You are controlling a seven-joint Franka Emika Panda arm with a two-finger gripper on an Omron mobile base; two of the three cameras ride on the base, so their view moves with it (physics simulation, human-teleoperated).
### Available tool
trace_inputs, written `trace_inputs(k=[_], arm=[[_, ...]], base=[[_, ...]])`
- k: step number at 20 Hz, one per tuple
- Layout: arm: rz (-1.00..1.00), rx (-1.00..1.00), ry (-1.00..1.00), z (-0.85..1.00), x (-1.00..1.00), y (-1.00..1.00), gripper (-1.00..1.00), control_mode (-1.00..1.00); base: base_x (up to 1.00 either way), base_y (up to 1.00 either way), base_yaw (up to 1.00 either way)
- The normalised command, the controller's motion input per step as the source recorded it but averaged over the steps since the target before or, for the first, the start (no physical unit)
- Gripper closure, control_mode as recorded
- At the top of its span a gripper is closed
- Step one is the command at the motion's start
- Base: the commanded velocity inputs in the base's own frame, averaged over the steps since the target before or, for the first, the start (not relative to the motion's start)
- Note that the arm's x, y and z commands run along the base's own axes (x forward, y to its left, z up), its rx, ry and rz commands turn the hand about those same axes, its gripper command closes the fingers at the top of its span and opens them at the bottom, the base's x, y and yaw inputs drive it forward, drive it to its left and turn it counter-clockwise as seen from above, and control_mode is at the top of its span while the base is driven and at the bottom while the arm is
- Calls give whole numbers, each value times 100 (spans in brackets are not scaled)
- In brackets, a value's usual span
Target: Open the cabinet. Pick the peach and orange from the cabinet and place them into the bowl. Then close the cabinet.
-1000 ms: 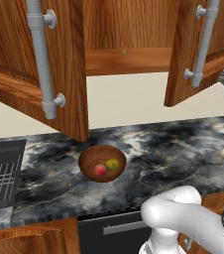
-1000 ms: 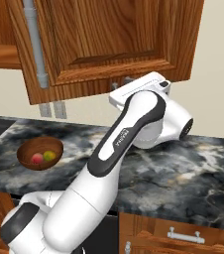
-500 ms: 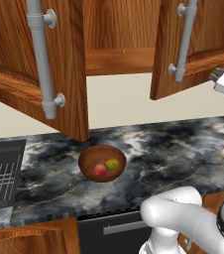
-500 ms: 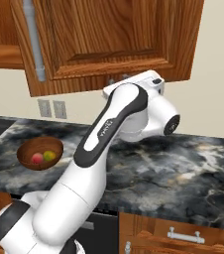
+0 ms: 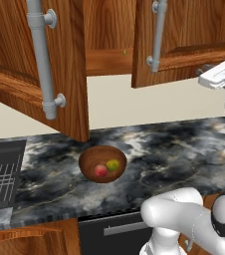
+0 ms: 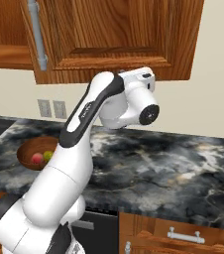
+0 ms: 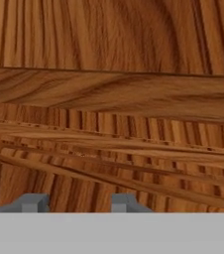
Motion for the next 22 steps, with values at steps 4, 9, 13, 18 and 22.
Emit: trace_inputs(k=[4,9,13,18,22], arm=[[-16,0,4,0,53,0,-100,-100],[-15,0,4,0,60,0,-100,-100],[-14,0,2,0,65,0,-100,-100],[-13,0,0,0,72,0,-100,-100],[-11,0,0,0,62,0,-100,-100]], base=[[0,0,0],[0,0,0],[0,0,0],[0,0,0],[0,0,0]])
